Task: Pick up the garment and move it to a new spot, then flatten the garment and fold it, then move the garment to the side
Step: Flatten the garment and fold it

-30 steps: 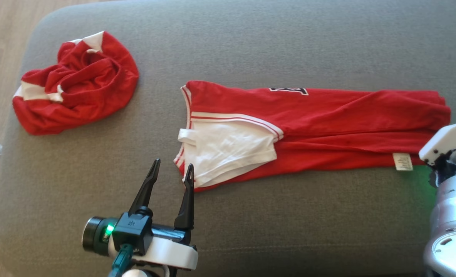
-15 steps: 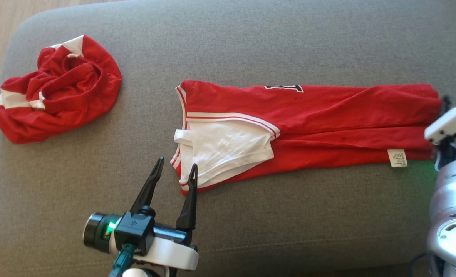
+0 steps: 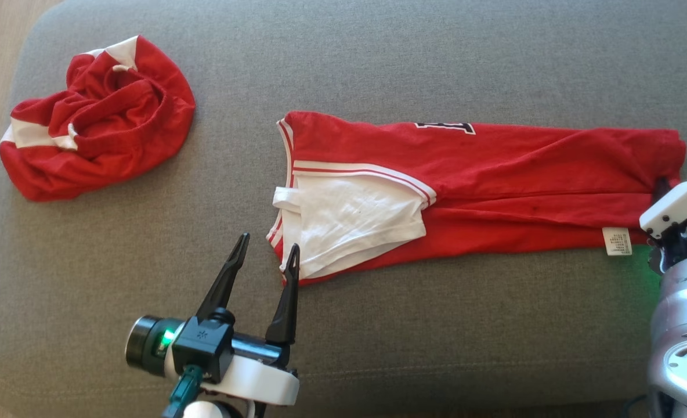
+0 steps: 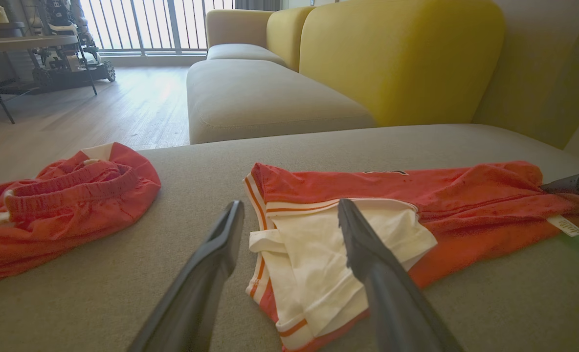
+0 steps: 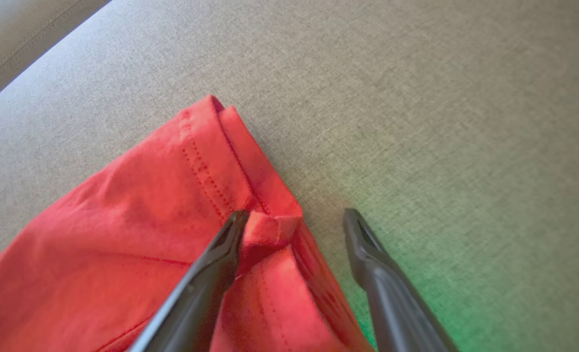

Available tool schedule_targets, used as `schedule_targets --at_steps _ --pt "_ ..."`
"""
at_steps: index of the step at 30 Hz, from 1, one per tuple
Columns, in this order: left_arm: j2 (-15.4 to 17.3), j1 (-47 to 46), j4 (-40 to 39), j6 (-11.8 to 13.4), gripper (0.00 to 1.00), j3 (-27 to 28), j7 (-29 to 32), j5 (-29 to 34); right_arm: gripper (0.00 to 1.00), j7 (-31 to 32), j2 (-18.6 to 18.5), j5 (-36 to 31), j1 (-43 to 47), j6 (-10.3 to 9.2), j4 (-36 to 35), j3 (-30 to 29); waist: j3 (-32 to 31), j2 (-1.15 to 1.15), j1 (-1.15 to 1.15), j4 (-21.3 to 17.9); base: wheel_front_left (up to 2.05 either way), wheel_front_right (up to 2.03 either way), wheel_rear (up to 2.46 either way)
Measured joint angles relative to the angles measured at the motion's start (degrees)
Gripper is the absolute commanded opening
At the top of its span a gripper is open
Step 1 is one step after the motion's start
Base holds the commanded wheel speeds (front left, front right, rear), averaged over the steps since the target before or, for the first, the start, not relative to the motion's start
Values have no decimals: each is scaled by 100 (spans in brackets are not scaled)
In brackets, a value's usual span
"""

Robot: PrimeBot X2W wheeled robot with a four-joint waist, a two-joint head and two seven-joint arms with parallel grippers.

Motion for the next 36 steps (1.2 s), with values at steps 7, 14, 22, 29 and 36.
schedule_targets --at_steps 7,14,22,29,36 --pt "-62 -15 0 0 100 -3 0 -55 0 73 -33 0 -7 1 69 -81 -36 0 0 9 0 0 0" --pt "-76 -13 0 11 100 36 0 -101 0 36 86 -1 118 2 -357 68 -137 0 0 -97 0 0 0" --pt "-82 7 -42 27 100 70 -23 -101 0 -74 74 -1 -138 1 -498 547 -235 0 0 -486 0 0 0" --pt "-92 7 -40 24 100 60 -23 -101 0 -104 9 2 -488 0 -416 617 -357 0 0 -705 0 0 0" --pt "-94 36 -33 31 100 45 -23 -158 0 -328 8 417 -827 0 879 884 -573 0 0 -638 0 0 0"
